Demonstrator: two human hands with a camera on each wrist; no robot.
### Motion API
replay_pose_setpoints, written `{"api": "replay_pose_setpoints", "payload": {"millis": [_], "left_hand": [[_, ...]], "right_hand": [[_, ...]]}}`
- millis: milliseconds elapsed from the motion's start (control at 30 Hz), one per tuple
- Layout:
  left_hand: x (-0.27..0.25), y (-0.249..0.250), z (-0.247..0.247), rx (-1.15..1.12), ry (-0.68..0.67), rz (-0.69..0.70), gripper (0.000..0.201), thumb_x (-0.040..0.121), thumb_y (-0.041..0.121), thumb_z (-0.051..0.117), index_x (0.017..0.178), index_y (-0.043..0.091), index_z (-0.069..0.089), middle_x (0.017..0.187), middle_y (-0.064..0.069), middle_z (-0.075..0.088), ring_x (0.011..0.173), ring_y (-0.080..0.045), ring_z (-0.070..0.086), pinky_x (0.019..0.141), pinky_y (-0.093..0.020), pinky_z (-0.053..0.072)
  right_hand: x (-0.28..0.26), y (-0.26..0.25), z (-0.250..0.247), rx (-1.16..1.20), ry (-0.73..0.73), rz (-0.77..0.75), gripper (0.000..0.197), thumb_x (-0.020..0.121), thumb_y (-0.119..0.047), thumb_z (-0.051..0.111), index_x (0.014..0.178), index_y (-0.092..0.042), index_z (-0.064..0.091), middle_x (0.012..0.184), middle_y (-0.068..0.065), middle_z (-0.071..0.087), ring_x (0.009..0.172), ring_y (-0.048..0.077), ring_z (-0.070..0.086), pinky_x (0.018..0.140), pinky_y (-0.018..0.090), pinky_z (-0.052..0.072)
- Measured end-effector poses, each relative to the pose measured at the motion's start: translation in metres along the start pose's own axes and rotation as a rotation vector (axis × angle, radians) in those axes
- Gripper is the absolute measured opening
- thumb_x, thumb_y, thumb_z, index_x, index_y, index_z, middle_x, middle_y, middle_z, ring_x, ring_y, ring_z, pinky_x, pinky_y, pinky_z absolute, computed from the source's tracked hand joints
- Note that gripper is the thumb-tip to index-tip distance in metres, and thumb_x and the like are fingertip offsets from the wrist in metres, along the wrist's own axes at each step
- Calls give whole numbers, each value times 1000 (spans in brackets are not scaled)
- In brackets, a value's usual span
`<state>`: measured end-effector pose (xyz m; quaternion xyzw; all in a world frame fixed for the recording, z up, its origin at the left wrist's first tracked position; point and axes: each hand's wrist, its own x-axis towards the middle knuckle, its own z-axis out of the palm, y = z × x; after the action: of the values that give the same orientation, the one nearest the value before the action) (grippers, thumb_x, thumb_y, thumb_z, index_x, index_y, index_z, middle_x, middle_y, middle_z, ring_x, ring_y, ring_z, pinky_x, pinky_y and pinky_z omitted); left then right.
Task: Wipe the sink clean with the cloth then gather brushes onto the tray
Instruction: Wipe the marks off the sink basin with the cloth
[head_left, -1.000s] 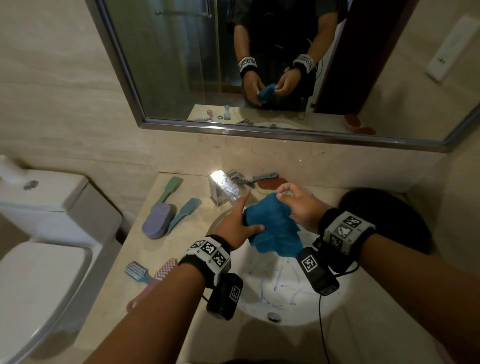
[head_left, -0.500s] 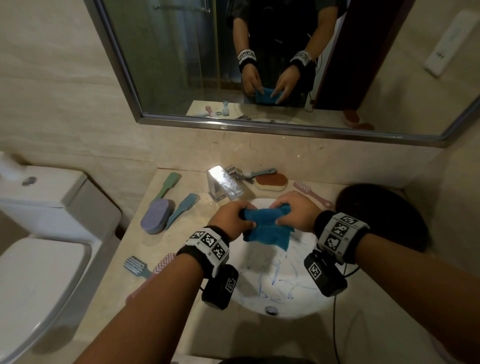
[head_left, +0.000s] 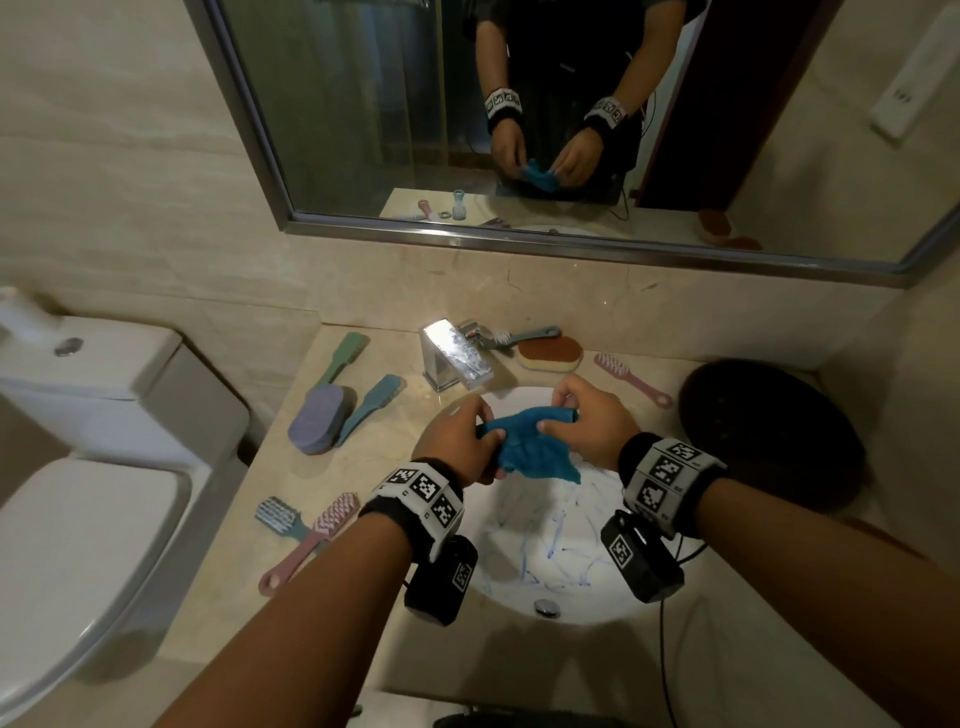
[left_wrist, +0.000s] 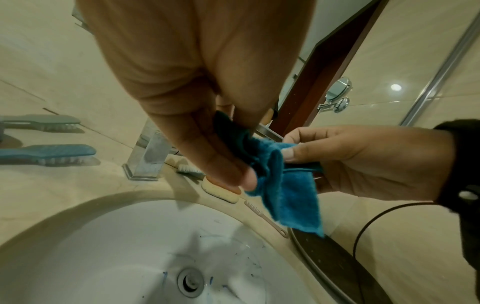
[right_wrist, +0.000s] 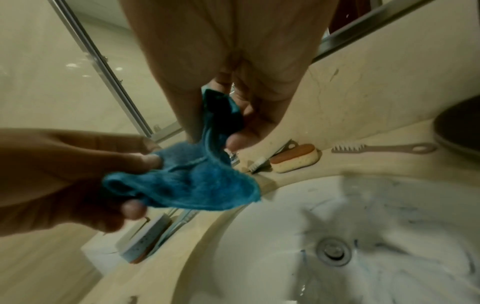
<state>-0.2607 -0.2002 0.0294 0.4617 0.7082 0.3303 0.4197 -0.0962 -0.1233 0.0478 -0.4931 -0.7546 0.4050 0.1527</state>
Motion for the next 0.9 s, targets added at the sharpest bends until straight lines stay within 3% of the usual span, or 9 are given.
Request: {"api": "replay_pose_setpoints", "payload": {"millis": [167,233,367,467,567,667,700,800,900], "left_hand": [[1,-2,5,-148,-24,-112,20,99,30,43,80,26,47,85,-15,63,68,-27,65,81,-45,57],[0,-4,5,-184,-45,-130,17,97,30,49,81,24,46,90,-16,59,69,-23,59,74,-40,55],[0,-18,2,-79,-63,-54,22,88,18,64,98,20,44,92,-7,58,76,-20,55,62,-31,50],[3,-25,-1,-37,-37,-19,21,89,13,61,100,22,45,93,-8,60,77,-21,56,70,-40,55],[8,-28,-2,20,-79,19,18,92,8,54,100,22,46,93,-4,56,83,-22,54,80,-46,54],[12,-28,3,-49,-136,48,17,94,5,49,103,19,52,96,-6,55,85,-24,54,78,-45,54],[14,-27,6,-42,-141,62,19,95,5,48,107,18,55,99,-7,57,88,-25,56,80,-44,54],[25,-26,15,-13,-195,118,28,94,6,47,120,12,56,113,-12,62,97,-30,60,83,-42,54],[35,-21,26,-60,-271,100,36,89,2,55,123,12,54,107,-8,59,85,-20,58,69,-31,55]], "right_hand": [[-4,0,20,151,-243,19,33,77,-3,69,100,-17,51,96,2,54,79,16,57,72,28,53],[-8,3,26,186,-308,12,35,78,3,64,105,-16,52,100,2,54,87,18,59,80,28,52],[-12,8,29,258,-376,-53,32,84,13,51,104,-13,50,103,7,58,97,21,60,81,19,50],[-10,11,32,262,-321,-44,33,84,10,54,99,-18,48,103,6,61,95,19,61,82,21,48],[-6,17,33,177,-170,19,36,84,-2,63,115,-17,49,112,4,53,96,19,58,77,19,48],[-1,23,35,109,-164,77,42,83,-13,68,121,-18,51,120,5,56,104,23,59,90,33,51],[0,24,36,63,-152,93,38,83,-15,68,118,-16,53,114,5,59,100,21,60,88,31,50],[2,29,38,56,-82,128,23,84,-14,66,103,-15,53,93,3,58,77,15,58,62,13,44],[6,40,34,125,-25,182,16,86,-8,61,95,-13,49,82,1,53,68,15,55,55,12,41]]}}
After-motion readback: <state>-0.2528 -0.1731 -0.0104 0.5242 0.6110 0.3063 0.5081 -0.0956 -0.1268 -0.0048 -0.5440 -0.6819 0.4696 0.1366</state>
